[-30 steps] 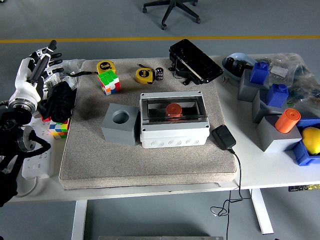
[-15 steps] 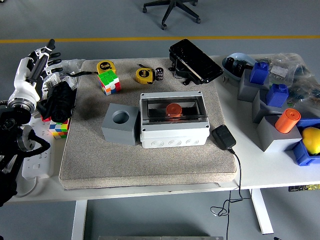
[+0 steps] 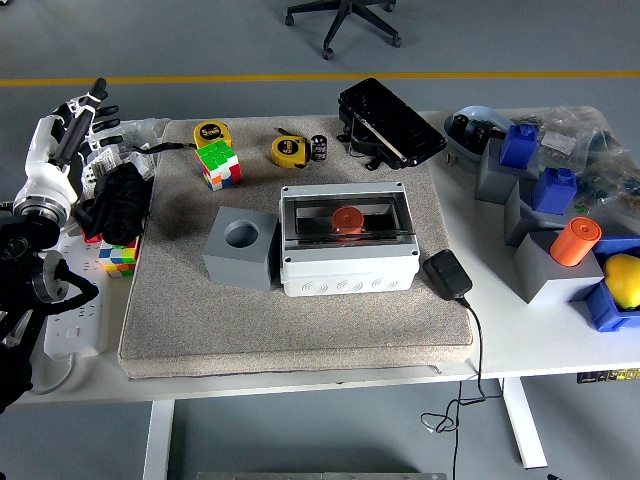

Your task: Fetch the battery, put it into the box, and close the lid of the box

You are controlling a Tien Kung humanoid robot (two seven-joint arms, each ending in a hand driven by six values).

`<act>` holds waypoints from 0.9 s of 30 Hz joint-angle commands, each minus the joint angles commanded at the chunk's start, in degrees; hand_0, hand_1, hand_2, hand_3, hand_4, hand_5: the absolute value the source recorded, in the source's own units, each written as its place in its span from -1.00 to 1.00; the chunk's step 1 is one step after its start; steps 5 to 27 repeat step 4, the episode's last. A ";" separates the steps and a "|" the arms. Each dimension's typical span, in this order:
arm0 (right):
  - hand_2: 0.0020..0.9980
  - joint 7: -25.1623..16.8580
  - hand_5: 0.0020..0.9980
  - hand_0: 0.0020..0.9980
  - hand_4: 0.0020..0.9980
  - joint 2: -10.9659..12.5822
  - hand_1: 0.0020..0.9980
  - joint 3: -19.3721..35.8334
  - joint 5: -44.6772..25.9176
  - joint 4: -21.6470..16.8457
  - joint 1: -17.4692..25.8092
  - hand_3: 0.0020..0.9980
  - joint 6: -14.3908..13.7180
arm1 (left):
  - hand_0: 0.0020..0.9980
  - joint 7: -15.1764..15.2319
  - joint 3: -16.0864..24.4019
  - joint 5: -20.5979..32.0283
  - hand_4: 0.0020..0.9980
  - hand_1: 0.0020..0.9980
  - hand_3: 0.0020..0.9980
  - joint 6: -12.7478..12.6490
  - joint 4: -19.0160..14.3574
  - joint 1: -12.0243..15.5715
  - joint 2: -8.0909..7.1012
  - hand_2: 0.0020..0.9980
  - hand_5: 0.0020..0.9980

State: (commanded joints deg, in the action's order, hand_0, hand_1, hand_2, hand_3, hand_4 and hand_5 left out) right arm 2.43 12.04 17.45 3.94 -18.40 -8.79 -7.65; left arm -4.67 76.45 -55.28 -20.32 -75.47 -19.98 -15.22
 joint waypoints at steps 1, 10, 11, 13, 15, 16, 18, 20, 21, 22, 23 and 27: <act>0.33 0.01 -0.03 0.15 0.89 0.02 0.28 0.01 0.02 0.00 0.00 0.17 0.01 | 0.03 0.01 0.02 0.00 1.00 0.32 0.35 -0.01 0.00 0.00 0.00 0.28 0.35; 0.33 0.04 -0.03 0.15 0.89 0.07 0.28 -0.01 0.00 0.01 0.03 0.17 0.00 | 0.03 0.00 0.02 -0.01 1.00 0.32 0.35 0.01 -0.02 0.06 -0.02 0.28 0.35; 0.33 0.04 -0.03 0.15 0.89 0.07 0.28 -0.01 0.00 0.01 0.03 0.17 0.00 | 0.03 0.00 0.02 -0.01 1.00 0.32 0.35 0.01 -0.02 0.06 -0.02 0.28 0.35; 0.33 0.04 -0.03 0.15 0.89 0.07 0.28 -0.01 0.00 0.01 0.03 0.17 0.00 | 0.03 0.00 0.02 -0.01 1.00 0.32 0.35 0.01 -0.02 0.06 -0.02 0.28 0.35; 0.33 0.04 -0.03 0.15 0.89 0.07 0.28 -0.01 0.00 0.01 0.03 0.17 0.00 | 0.03 0.00 0.02 -0.01 1.00 0.32 0.35 0.01 -0.02 0.06 -0.02 0.28 0.35; 0.33 0.04 -0.03 0.15 0.89 0.07 0.28 -0.01 0.00 0.01 0.03 0.17 0.00 | 0.03 0.00 0.02 -0.01 1.00 0.32 0.35 0.01 -0.02 0.06 -0.02 0.28 0.35; 0.33 0.04 -0.03 0.15 0.89 0.07 0.28 -0.01 0.00 0.01 0.03 0.17 0.00 | 0.03 0.00 0.02 -0.01 1.00 0.32 0.35 0.01 -0.02 0.06 -0.02 0.28 0.35; 0.33 0.04 -0.03 0.15 0.89 0.07 0.28 -0.01 0.00 0.01 0.03 0.17 0.00 | 0.03 0.00 0.02 -0.01 1.00 0.32 0.35 0.01 -0.02 0.06 -0.02 0.28 0.35; 0.33 0.04 -0.03 0.15 0.89 0.07 0.28 -0.01 0.00 0.01 0.03 0.17 0.00 | 0.03 0.00 0.02 -0.01 1.00 0.32 0.35 0.01 -0.02 0.06 -0.02 0.28 0.35; 0.33 0.04 -0.03 0.15 0.89 0.07 0.28 -0.01 0.00 0.01 0.03 0.17 0.00 | 0.03 0.00 0.02 -0.01 1.00 0.32 0.35 0.01 -0.02 0.06 -0.02 0.28 0.35; 0.33 0.04 -0.03 0.15 0.89 0.07 0.28 -0.01 0.00 0.01 0.03 0.17 0.00 | 0.03 0.00 0.02 -0.01 1.00 0.32 0.35 0.01 -0.02 0.06 -0.02 0.28 0.35; 0.33 0.04 -0.03 0.15 0.89 0.07 0.28 -0.01 0.00 0.01 0.03 0.17 0.00 | 0.03 0.00 0.02 -0.01 1.00 0.32 0.35 0.01 -0.02 0.06 -0.02 0.28 0.35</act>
